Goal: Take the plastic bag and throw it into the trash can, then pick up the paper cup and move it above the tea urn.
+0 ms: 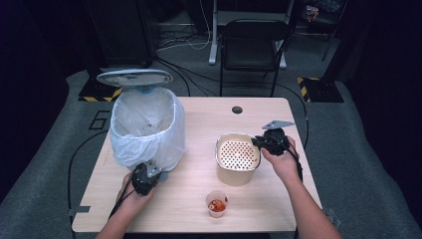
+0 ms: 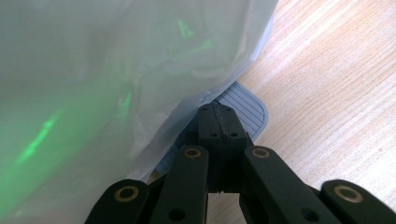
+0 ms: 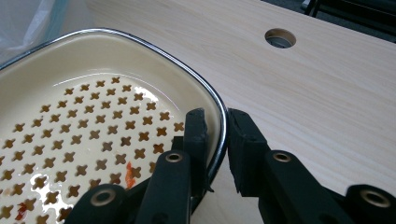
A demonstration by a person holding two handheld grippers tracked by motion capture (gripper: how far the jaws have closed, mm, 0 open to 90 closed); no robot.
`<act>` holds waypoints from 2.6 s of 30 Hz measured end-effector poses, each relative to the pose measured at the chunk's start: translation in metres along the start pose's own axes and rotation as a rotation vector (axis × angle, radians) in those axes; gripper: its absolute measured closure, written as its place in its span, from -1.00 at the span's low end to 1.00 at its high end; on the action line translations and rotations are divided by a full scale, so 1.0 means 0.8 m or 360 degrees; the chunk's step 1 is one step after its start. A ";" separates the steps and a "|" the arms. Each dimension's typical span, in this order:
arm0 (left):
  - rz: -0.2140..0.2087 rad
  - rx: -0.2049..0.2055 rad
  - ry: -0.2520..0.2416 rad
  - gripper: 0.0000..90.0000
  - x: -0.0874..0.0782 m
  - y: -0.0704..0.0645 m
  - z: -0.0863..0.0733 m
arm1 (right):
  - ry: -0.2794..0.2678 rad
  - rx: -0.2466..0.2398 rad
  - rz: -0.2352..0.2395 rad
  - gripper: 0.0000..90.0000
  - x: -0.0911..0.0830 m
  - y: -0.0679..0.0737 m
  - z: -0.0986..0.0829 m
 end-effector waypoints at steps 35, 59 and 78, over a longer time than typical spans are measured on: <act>0.0004 0.0000 0.0016 1.00 0.000 0.000 0.000 | -0.0092 -0.0024 0.0134 0.38 -0.072 0.011 -0.031; 0.0016 -0.0009 0.0008 1.00 0.000 0.000 0.000 | -0.0131 -0.0087 0.0414 0.00 -0.133 0.070 -0.078; 0.0001 -0.0008 0.0002 1.00 0.000 0.001 -0.001 | -0.0071 -0.0240 0.0531 -0.08 -0.112 0.120 -0.128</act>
Point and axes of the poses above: each handheld gripper's, and its own axes: x roughly forward along the jaws, z roughly out of its top, y roughly to its left, the point moved 7 cm from there along x, roughly forward along the jaws, and after that the axes turned 12 degrees about x, right-handed, at the moved point
